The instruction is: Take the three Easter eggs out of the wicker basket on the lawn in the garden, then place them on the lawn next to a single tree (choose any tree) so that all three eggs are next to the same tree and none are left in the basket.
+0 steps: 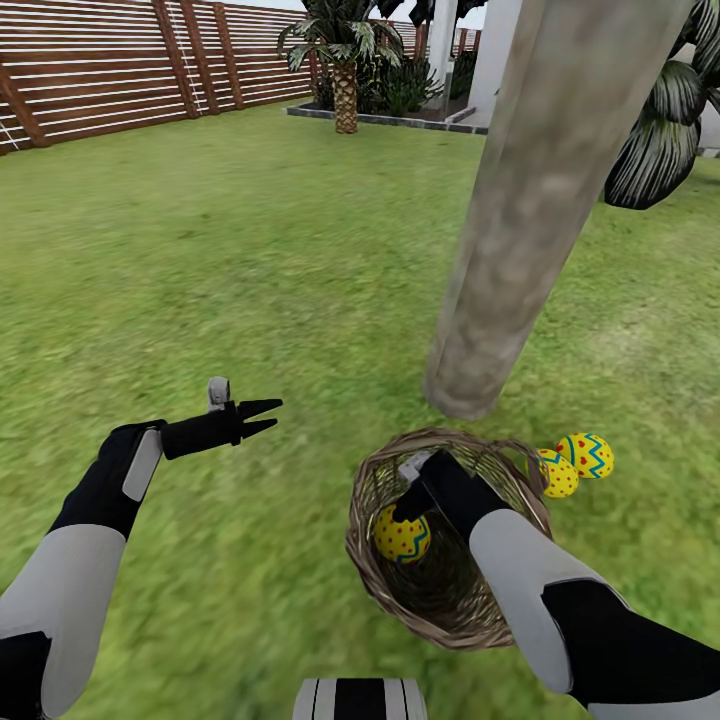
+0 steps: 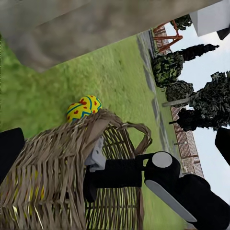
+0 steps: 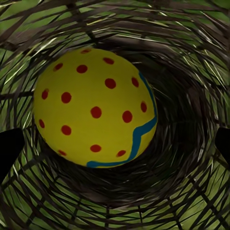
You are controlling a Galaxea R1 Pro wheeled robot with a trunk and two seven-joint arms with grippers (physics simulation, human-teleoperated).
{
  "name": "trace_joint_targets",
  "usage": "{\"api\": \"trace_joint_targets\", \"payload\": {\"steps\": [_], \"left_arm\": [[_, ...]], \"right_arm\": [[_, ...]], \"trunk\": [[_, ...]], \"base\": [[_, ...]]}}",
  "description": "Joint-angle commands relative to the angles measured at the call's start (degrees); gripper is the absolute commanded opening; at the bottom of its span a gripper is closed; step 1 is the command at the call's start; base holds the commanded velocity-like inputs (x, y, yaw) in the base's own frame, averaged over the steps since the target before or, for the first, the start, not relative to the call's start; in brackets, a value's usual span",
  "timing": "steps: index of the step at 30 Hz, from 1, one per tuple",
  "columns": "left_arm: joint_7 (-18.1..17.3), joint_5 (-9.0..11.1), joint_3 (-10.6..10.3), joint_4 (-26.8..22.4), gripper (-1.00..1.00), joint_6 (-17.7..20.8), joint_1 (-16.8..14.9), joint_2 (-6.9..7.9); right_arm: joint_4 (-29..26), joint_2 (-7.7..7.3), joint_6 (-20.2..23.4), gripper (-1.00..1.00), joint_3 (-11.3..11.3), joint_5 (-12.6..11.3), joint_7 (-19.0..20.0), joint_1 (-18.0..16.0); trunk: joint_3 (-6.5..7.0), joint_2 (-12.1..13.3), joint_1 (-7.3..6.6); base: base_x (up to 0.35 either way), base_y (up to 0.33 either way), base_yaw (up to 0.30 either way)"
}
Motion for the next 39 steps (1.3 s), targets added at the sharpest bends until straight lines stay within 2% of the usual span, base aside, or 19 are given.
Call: {"api": "trace_joint_targets", "payload": {"steps": [1,6,20,33,39], "left_arm": [[-0.2,0.0,0.0,0.0,1.0,0.2,0.0,0.05],[-0.4,0.0,0.1,-0.1,1.0,0.3,0.0,0.14],[-0.2,0.0,0.1,-0.1,1.0,0.3,0.0,0.07],[-0.2,0.0,0.1,-0.1,1.0,0.2,0.0,-0.02],[-0.2,0.0,0.1,-0.1,1.0,0.2,0.0,-0.02]], "right_arm": [[-0.2,-0.01,0.1,1.0,0.2,0.6,0.5,0.0],[-0.1,-0.07,0.1,1.0,0.2,0.6,0.5,0.0],[-0.3,-0.13,0.0,1.0,0.2,0.7,0.6,0.0],[-4.9,-0.05,0.0,1.0,0.1,0.6,0.4,0.0],[-4.8,0.14,0.1,1.0,0.0,0.6,0.4,0.0]], "trunk": [[-0.04,0.0,-0.01],[-0.04,0.0,-0.01],[-3.14,-0.2,0.35],[-6.02,-0.4,0.69],[-7.35,-0.5,0.84]], "base": [[0.0,0.0,0.0],[0.0,0.0,0.0],[0.0,0.0,0.0],[0.0,0.0,0.0],[0.0,0.0,0.0]]}}
